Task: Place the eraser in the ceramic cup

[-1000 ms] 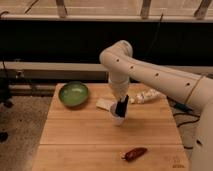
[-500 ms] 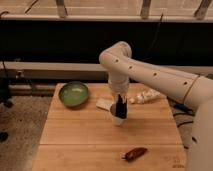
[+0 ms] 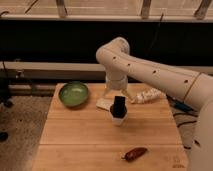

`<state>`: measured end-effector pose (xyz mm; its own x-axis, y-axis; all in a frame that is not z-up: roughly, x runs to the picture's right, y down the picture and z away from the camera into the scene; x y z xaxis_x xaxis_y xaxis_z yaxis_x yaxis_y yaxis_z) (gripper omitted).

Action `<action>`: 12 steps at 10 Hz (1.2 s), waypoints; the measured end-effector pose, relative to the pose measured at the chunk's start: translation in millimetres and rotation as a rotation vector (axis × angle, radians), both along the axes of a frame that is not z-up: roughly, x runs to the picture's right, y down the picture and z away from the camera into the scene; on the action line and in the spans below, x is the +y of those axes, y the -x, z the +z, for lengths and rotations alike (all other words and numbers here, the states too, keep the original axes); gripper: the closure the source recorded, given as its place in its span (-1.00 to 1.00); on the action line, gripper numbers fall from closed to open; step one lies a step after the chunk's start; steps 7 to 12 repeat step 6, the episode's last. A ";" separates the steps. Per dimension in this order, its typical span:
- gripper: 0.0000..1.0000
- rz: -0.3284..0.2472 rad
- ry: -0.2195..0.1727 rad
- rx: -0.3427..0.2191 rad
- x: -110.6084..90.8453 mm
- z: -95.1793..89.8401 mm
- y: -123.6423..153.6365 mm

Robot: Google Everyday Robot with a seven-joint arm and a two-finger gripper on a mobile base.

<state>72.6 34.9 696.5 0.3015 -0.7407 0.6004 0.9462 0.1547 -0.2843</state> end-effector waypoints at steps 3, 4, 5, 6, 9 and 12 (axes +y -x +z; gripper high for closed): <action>-0.60 0.025 -0.002 -0.010 -15.1 -14.4 -21.6; -0.60 0.022 0.004 -0.008 -13.5 -13.5 -25.1; -0.60 0.021 0.006 -0.004 -10.0 -8.2 -25.0; -0.60 0.029 0.007 -0.001 -5.4 -0.8 -18.7; -0.60 0.029 0.007 -0.001 -5.4 -0.8 -18.7; -0.60 0.029 0.007 -0.001 -5.4 -0.8 -18.7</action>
